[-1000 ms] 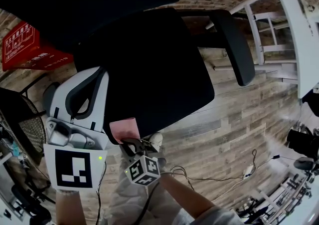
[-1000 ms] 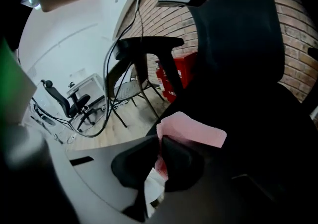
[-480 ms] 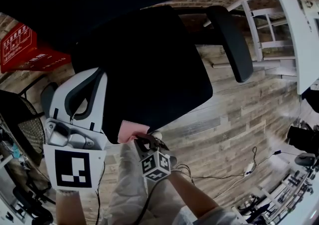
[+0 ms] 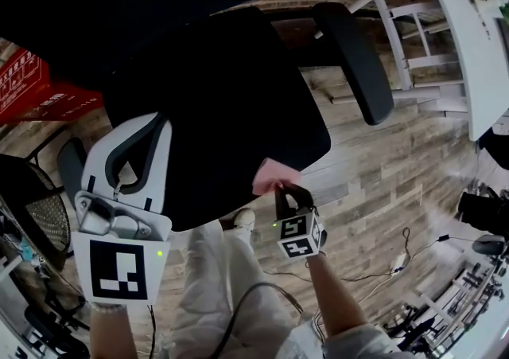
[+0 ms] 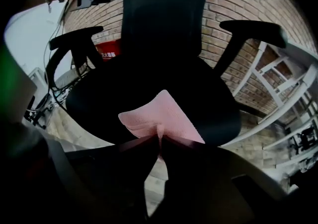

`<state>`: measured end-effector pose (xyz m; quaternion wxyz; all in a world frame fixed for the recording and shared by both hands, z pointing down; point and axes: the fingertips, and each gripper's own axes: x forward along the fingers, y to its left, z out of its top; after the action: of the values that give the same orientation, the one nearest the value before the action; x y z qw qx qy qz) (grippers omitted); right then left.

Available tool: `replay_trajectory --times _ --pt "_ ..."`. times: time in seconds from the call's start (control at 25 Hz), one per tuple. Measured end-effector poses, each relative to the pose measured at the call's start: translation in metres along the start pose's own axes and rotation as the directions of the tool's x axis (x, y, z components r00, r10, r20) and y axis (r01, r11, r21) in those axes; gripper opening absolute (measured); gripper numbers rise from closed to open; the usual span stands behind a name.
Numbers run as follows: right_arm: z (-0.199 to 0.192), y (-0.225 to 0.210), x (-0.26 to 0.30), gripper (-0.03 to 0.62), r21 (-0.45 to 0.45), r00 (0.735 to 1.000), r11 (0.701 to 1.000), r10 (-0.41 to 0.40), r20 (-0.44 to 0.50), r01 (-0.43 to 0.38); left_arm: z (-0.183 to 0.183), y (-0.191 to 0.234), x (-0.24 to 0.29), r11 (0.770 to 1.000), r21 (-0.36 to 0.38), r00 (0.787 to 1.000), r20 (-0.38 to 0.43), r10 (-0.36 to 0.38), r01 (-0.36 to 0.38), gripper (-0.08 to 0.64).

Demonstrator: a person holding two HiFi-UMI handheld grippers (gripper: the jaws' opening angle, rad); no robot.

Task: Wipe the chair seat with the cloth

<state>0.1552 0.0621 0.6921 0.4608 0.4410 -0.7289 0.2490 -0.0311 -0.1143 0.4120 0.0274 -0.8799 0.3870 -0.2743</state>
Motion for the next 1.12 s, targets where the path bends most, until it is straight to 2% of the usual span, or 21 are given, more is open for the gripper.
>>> replay_trajectory --times 0.16,0.32,0.52,0.64,0.84,1.04,1.12 --pt "-0.003 -0.057 -0.003 0.049 0.044 0.994 0.993 -0.113 -0.008 0.114 0.001 -0.007 0.004 1.0 0.01 1.0 0.004 -0.016 0.016 0.018" --pt "-0.006 -0.104 -0.006 0.049 0.111 0.977 0.97 -0.213 -0.03 0.215 0.002 -0.014 0.01 0.999 0.013 1.0 0.006 -0.03 0.03 0.018" --pt "-0.014 -0.142 -0.008 0.049 0.163 0.955 0.941 -0.289 -0.061 0.296 0.003 -0.019 0.016 0.999 0.024 0.999 0.011 -0.039 0.039 0.018" --pt "-0.015 -0.145 -0.012 0.049 0.179 0.954 0.937 -0.293 -0.059 0.299 0.007 -0.022 0.014 0.998 0.043 0.999 0.01 -0.047 0.047 0.018" --pt "-0.004 -0.134 -0.043 0.049 0.144 0.965 0.954 -0.262 -0.018 0.262 0.036 -0.027 -0.007 0.998 0.034 0.998 0.032 -0.05 0.049 0.018" --pt "0.042 -0.116 -0.102 0.049 0.11 0.968 0.968 -0.234 0.095 0.224 0.078 -0.031 -0.045 0.996 0.065 0.997 0.053 -0.061 0.058 0.018" --pt "0.056 -0.109 -0.132 0.049 0.08 0.968 0.976 -0.213 0.133 0.204 0.099 -0.039 -0.065 0.997 0.051 0.996 0.065 -0.068 0.064 0.018"
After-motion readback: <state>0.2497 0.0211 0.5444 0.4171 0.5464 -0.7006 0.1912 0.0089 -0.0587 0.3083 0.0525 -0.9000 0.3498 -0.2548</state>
